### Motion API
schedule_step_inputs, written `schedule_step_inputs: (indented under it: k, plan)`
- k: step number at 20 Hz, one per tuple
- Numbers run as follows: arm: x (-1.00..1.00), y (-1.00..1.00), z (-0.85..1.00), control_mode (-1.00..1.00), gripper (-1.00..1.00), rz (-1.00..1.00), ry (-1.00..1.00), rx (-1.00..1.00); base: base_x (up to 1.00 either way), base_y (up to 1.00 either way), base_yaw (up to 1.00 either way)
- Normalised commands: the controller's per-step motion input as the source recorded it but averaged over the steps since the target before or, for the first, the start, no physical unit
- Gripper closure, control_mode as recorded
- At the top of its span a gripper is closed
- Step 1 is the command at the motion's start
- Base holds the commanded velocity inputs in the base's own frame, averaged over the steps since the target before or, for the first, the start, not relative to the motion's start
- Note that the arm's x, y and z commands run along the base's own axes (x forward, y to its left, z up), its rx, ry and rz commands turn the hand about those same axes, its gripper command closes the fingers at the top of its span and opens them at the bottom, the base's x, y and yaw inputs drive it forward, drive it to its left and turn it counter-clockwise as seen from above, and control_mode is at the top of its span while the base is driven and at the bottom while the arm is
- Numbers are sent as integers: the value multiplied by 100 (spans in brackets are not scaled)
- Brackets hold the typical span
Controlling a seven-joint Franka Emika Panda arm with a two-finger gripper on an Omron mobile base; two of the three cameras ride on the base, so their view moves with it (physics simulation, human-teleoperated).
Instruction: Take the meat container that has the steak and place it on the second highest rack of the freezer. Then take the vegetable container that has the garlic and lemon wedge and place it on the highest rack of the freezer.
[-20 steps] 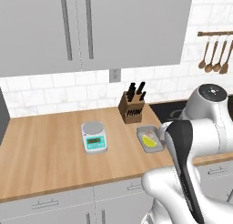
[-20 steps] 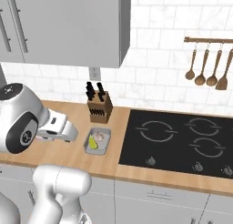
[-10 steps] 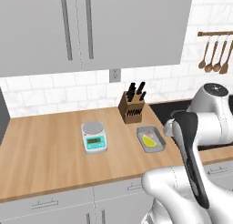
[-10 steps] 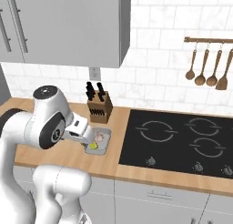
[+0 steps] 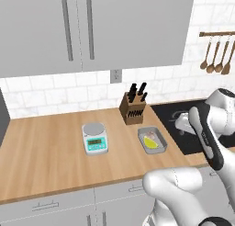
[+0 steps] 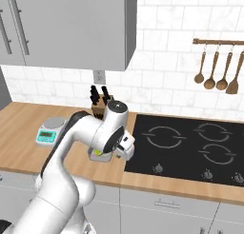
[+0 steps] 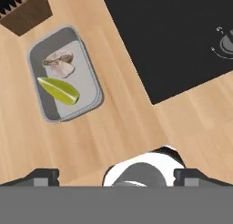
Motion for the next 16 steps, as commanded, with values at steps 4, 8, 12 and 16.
schedule_step_inputs:
  k: [4,8,12,16]
  plan:
    - [83,-6,-39,-100,-100,-9,10,1,0,0,0]
    - [44,16,-41,-100,-100,-8,3,0,0,0,0]
    - [-1,11,-39,-100,-100,-2,2,0,0,0,0]
    - [4,24,-25,-100,-100,0,3,0,0,0,0]
